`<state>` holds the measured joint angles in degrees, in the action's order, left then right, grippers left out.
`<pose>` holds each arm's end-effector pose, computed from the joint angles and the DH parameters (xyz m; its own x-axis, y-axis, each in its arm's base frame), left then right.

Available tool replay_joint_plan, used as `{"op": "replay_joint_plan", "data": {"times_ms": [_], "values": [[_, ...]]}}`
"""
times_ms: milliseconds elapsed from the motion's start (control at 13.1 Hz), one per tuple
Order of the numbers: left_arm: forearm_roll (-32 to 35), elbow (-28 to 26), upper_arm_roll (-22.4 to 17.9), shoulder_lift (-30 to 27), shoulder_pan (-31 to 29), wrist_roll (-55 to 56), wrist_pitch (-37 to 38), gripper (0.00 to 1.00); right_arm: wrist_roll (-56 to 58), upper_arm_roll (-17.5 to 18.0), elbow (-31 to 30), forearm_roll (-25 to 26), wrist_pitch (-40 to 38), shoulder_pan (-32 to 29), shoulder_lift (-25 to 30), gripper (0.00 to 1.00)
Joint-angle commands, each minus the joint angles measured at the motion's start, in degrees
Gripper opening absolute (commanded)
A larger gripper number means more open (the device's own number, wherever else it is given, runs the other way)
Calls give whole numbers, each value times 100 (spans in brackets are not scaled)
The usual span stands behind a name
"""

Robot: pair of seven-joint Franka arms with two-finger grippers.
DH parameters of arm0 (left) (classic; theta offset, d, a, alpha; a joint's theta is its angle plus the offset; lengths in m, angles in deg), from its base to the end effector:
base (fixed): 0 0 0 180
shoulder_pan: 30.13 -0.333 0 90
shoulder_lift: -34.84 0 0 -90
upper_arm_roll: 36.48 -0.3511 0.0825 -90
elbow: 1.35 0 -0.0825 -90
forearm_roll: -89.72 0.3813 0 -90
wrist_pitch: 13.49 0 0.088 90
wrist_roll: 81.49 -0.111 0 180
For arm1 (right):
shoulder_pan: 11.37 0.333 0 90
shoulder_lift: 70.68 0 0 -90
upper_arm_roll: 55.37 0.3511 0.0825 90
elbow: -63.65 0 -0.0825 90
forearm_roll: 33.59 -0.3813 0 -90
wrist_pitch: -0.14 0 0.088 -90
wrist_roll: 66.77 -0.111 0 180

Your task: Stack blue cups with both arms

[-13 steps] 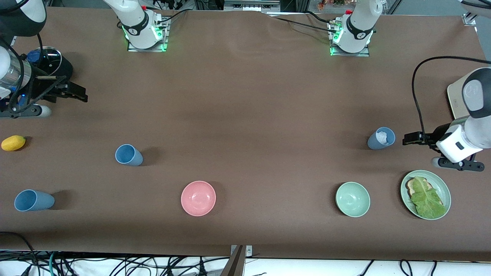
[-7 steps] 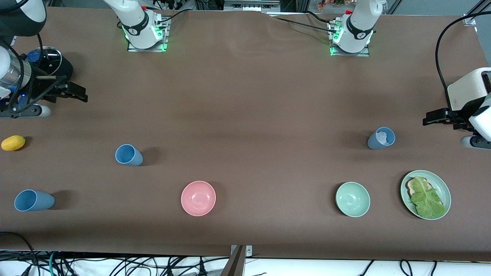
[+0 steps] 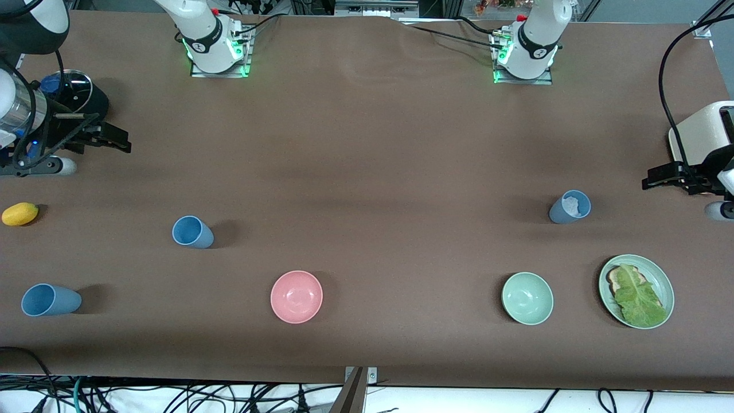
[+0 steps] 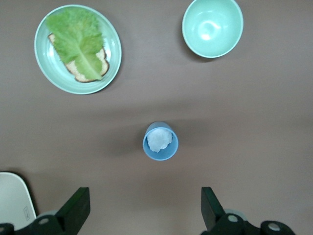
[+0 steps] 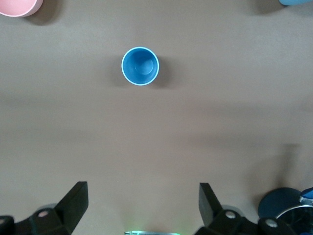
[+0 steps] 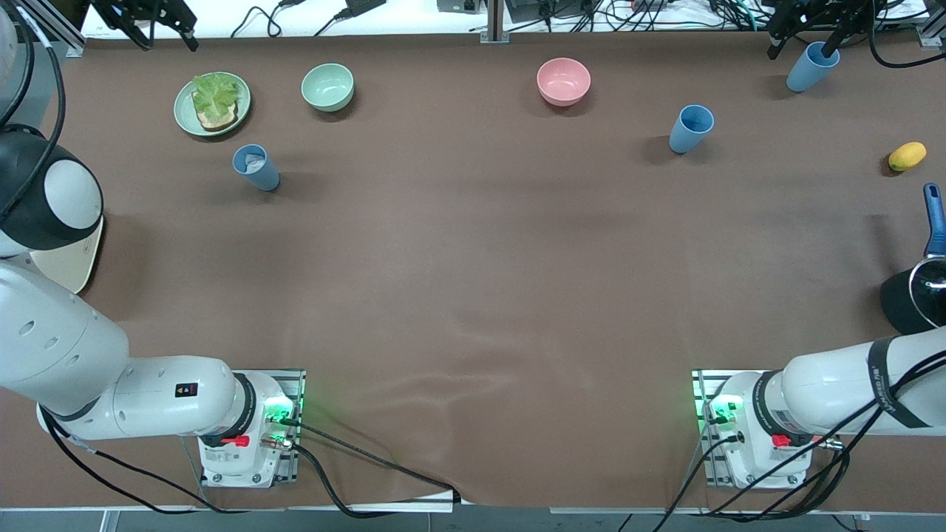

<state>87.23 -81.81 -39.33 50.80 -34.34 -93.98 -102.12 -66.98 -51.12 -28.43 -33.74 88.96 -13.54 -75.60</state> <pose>0.6324 0.0689 0.5656 0.9874 -0.0966 -0.1256 -0.0899 -0.9943 0.0581 0.5717 0.0193 0.5889 0.9893 0.0330 -0.1421 0.0321 -0.9994 -0.0084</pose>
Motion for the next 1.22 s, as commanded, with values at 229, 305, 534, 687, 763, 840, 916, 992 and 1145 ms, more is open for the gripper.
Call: {"op": "replay_joint_plan", "data": {"times_ms": [229, 305, 534, 687, 763, 840, 916, 992, 1145], "values": [[196, -802, -224, -978, 621, 19, -496, 100, -23, 32, 129, 68, -84, -21, -26, 100], [222, -873, -303, -1085, 727, 19, -497, 100, -14, 32, 129, 68, -84, -21, -26, 100], [231, -883, -374, -1131, 755, -43, -497, 100, -23, 32, 129, 68, -92, -21, -26, 100], [231, -839, -366, -1104, 728, -61, -461, 100, -23, 32, 129, 68, -92, -21, -26, 100], [231, -839, -357, -1095, 728, -69, -461, 100, -23, 32, 129, 68, -92, -21, -26, 100], [231, -822, -365, -1095, 711, -69, -479, 100, -23, 32, 129, 68, -92, -21, -26, 100], [231, -760, -374, -1095, 702, -69, -522, 100, -23, 32, 129, 68, -92, -21, -26, 100], [231, -742, -374, -1095, 702, -69, -566, 100, -23, 32, 129, 68, -92, -21, -26, 100], [231, -742, -366, -1078, 711, -69, -645, 100, -23, 32, 129, 68, -92, -21, -26, 100]]}}
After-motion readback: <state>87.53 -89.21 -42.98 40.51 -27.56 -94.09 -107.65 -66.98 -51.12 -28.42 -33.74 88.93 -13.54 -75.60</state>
